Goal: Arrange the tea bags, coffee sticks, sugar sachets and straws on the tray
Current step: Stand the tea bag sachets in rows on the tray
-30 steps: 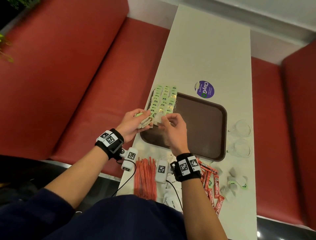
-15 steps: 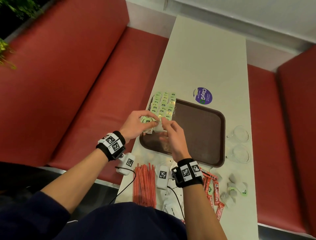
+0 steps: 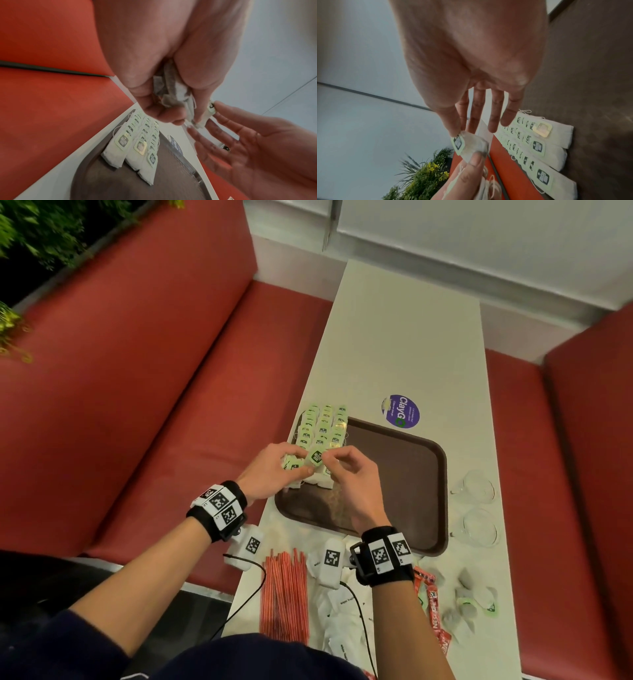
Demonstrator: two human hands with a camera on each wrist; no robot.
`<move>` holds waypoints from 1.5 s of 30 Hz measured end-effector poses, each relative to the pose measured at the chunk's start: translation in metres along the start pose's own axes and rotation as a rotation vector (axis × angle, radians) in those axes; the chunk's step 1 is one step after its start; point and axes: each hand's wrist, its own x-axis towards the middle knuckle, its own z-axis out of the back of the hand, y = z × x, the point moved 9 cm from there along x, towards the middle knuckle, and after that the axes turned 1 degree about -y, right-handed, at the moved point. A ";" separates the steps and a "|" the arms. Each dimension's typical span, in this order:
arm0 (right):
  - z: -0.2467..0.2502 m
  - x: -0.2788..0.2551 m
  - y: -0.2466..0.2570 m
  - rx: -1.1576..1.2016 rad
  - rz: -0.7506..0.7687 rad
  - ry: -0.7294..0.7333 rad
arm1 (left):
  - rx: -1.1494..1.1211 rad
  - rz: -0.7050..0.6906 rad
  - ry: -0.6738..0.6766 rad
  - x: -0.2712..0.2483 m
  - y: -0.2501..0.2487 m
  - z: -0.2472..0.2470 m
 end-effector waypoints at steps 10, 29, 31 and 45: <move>0.008 0.008 -0.002 -0.040 0.008 -0.075 | -0.145 -0.033 0.041 0.001 0.000 -0.004; -0.025 0.030 -0.082 -0.807 -0.057 0.113 | 0.001 0.252 -0.317 -0.017 0.075 0.006; -0.029 0.036 -0.084 -0.830 -0.064 0.095 | 0.153 0.198 -0.281 -0.006 0.070 0.001; -0.036 0.029 -0.078 -0.979 0.117 -0.045 | 0.557 0.105 -0.128 0.028 0.080 -0.021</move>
